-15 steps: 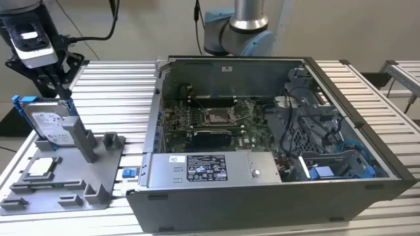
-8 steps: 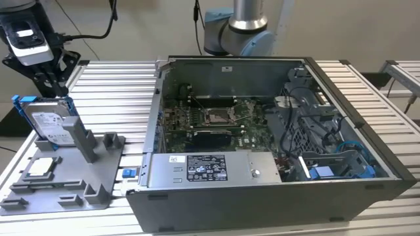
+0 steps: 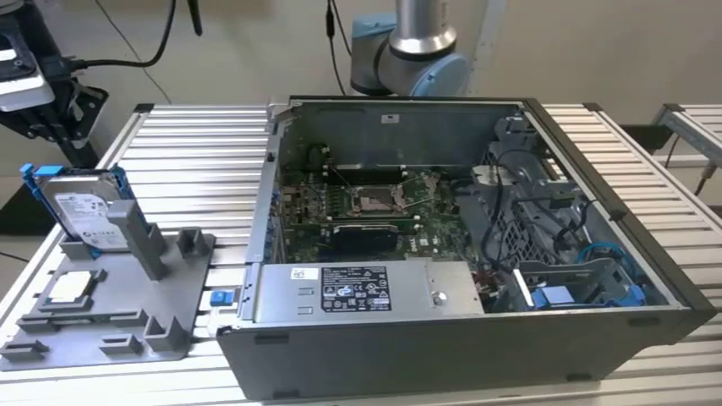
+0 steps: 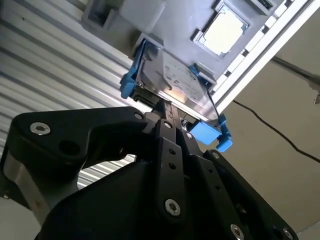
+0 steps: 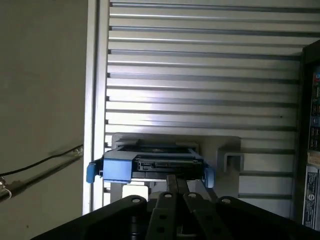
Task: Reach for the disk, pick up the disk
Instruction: 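Reach for the disk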
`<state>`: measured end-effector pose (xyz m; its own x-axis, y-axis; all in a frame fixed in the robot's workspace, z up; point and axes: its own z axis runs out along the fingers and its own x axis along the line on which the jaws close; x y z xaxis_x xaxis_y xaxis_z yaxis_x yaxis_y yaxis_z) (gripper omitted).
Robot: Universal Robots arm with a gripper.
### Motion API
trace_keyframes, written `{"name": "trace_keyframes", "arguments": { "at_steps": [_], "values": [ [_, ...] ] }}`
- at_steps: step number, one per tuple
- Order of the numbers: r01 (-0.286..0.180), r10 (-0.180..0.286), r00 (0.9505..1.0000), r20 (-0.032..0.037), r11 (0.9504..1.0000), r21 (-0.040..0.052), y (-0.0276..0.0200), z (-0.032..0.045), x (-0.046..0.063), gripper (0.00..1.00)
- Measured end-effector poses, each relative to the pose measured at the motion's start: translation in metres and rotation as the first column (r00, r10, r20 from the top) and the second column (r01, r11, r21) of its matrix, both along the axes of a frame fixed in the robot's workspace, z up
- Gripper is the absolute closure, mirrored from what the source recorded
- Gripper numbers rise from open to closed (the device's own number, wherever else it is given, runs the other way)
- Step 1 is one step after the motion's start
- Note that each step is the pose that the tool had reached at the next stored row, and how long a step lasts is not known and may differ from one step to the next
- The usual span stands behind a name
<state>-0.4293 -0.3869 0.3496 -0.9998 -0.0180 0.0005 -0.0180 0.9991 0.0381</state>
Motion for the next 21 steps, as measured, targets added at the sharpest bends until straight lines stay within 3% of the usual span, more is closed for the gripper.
{"name": "trace_keyframes", "arguments": {
  "at_steps": [5,13,18,21],
  "values": [
    [0.000,0.000,1.0000,0.0002,1.0000,0.0001,0.0000,-0.0004,-0.010,1.00],
    [0.000,0.000,1.0000,0.0004,1.0000,-0.0001,0.0001,-0.0006,-0.012,1.00],
    [0.000,0.000,1.0000,0.0006,1.0000,-0.0001,-0.0006,-0.0010,-0.028,1.00],
    [0.000,0.000,1.0000,0.0004,1.0000,-0.0002,-0.0012,-0.0012,-0.032,1.00]
  ]
}}
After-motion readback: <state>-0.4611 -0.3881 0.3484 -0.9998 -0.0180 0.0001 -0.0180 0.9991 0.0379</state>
